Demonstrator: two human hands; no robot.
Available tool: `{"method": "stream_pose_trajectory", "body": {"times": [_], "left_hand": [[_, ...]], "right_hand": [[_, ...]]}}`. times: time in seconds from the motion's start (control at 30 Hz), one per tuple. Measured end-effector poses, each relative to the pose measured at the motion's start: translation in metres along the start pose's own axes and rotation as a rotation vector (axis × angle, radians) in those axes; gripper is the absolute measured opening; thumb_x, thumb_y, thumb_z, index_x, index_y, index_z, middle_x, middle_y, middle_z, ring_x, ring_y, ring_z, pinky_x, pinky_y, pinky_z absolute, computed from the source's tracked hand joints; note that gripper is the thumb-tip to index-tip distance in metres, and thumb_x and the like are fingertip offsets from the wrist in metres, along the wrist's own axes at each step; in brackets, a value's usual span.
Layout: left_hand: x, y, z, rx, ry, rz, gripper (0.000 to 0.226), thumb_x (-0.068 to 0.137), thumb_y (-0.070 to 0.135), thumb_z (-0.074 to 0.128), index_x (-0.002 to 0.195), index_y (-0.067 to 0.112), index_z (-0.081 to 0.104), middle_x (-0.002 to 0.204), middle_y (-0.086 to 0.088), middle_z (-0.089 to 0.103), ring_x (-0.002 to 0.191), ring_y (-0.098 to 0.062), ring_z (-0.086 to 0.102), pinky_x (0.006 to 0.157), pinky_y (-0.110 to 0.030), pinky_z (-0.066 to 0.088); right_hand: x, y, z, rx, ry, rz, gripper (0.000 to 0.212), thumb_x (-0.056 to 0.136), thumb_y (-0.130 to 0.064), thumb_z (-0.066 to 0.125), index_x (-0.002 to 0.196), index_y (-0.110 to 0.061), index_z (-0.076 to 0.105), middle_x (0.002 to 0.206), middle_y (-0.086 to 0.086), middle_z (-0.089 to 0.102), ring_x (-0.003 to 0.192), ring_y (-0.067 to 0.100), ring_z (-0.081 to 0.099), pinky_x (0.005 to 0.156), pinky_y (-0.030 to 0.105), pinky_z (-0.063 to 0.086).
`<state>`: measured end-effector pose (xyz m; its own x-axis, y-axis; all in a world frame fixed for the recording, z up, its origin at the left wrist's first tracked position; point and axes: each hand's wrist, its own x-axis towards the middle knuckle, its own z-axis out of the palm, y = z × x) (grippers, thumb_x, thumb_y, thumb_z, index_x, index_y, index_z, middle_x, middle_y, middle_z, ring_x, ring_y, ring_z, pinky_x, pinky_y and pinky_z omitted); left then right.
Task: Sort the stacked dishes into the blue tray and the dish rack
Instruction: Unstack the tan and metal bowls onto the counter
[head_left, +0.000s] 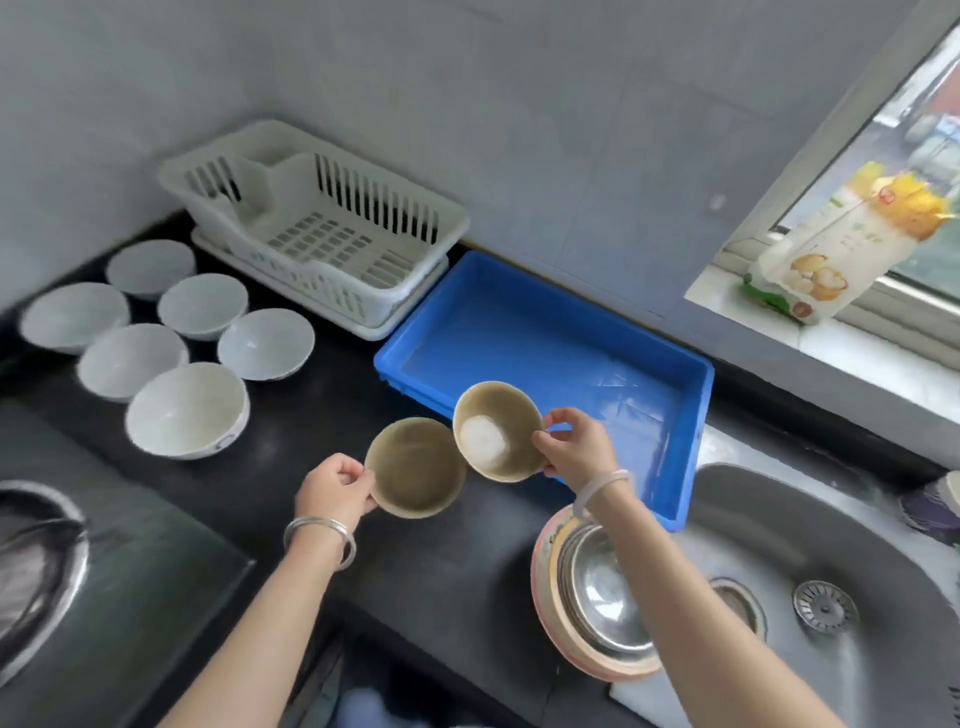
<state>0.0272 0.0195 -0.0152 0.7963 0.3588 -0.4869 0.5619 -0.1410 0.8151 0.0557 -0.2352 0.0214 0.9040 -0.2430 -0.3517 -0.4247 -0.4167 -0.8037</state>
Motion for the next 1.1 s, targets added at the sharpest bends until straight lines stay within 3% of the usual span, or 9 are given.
{"method": "stream_pose_trajectory", "body": {"times": [0.1, 0.23, 0.4, 0.5, 0.63, 0.77, 0.97, 1.1], "left_hand": [[0.018, -0.019, -0.033, -0.086, 0.097, -0.082, 0.02, 0.081, -0.002, 0.057, 0.064, 0.006, 0.051, 0.067, -0.015, 0.055, 0.07, -0.026, 0.058, 0.08, -0.037, 0.055], [0.038, -0.036, -0.068, -0.159, 0.21, -0.145, 0.018, 0.083, 0.0, 0.059, 0.067, 0.005, 0.053, 0.07, -0.011, 0.057, 0.076, -0.028, 0.062, 0.079, -0.036, 0.055], [0.057, -0.048, -0.096, -0.221, 0.311, -0.207, 0.019, 0.085, 0.0, 0.058, 0.068, 0.007, 0.053, 0.076, -0.01, 0.058, 0.076, -0.028, 0.062, 0.081, -0.034, 0.052], [0.065, -0.052, -0.103, -0.248, 0.34, -0.234, 0.022, 0.085, -0.001, 0.056, 0.066, 0.008, 0.052, 0.074, -0.009, 0.056, 0.077, -0.027, 0.061, 0.082, -0.035, 0.052], [0.07, -0.058, -0.106, -0.256, 0.346, -0.257, 0.019, 0.085, -0.001, 0.057, 0.067, 0.007, 0.053, 0.078, -0.014, 0.059, 0.076, -0.029, 0.061, 0.081, -0.036, 0.053], [0.074, -0.062, -0.105, -0.292, 0.382, -0.271, 0.014, 0.084, 0.0, 0.058, 0.072, 0.006, 0.056, 0.083, -0.015, 0.06, 0.076, -0.029, 0.061, 0.08, -0.035, 0.053], [0.077, -0.062, -0.103, -0.298, 0.425, -0.272, 0.008, 0.084, 0.002, 0.059, 0.078, 0.007, 0.059, 0.087, -0.015, 0.063, 0.072, -0.027, 0.062, 0.079, -0.033, 0.053], [0.076, -0.062, -0.102, -0.312, 0.434, -0.261, 0.007, 0.083, 0.002, 0.059, 0.085, 0.009, 0.06, 0.093, -0.014, 0.063, 0.079, -0.029, 0.063, 0.079, -0.035, 0.054]], "right_hand": [[0.016, -0.016, 0.047, -0.019, -0.048, -0.006, 0.011, 0.079, -0.012, 0.058, 0.08, -0.023, 0.055, 0.061, -0.006, 0.064, 0.045, 0.014, 0.064, 0.054, 0.027, 0.058], [0.032, -0.041, 0.105, -0.004, -0.138, 0.016, 0.012, 0.082, -0.012, 0.056, 0.086, -0.023, 0.054, 0.081, 0.003, 0.068, 0.044, 0.012, 0.065, 0.045, 0.019, 0.054], [0.046, -0.065, 0.165, -0.005, -0.187, 0.094, 0.013, 0.085, -0.01, 0.053, 0.093, -0.02, 0.052, 0.096, 0.01, 0.063, 0.064, 0.027, 0.069, 0.04, 0.02, 0.05], [0.056, -0.072, 0.189, -0.016, -0.208, 0.152, 0.015, 0.087, -0.009, 0.053, 0.095, -0.021, 0.05, 0.101, 0.011, 0.062, 0.074, 0.029, 0.07, 0.049, 0.024, 0.054], [0.067, -0.075, 0.211, -0.052, -0.209, 0.171, 0.017, 0.089, -0.011, 0.053, 0.099, -0.024, 0.049, 0.095, 0.007, 0.061, 0.064, 0.019, 0.068, 0.045, 0.021, 0.052], [0.071, -0.072, 0.225, -0.069, -0.216, 0.173, 0.016, 0.09, -0.014, 0.053, 0.102, -0.024, 0.049, 0.09, 0.004, 0.06, 0.064, 0.017, 0.068, 0.06, 0.027, 0.058], [0.074, -0.065, 0.232, 0.074, -0.227, 0.268, 0.023, 0.09, -0.01, 0.053, 0.11, -0.021, 0.05, 0.106, 0.009, 0.061, 0.072, 0.018, 0.067, 0.069, 0.03, 0.059], [0.073, -0.069, 0.231, 0.175, -0.288, 0.326, 0.033, 0.091, -0.009, 0.054, 0.122, -0.019, 0.049, 0.113, 0.009, 0.058, 0.086, 0.02, 0.063, 0.062, 0.026, 0.057]]}}
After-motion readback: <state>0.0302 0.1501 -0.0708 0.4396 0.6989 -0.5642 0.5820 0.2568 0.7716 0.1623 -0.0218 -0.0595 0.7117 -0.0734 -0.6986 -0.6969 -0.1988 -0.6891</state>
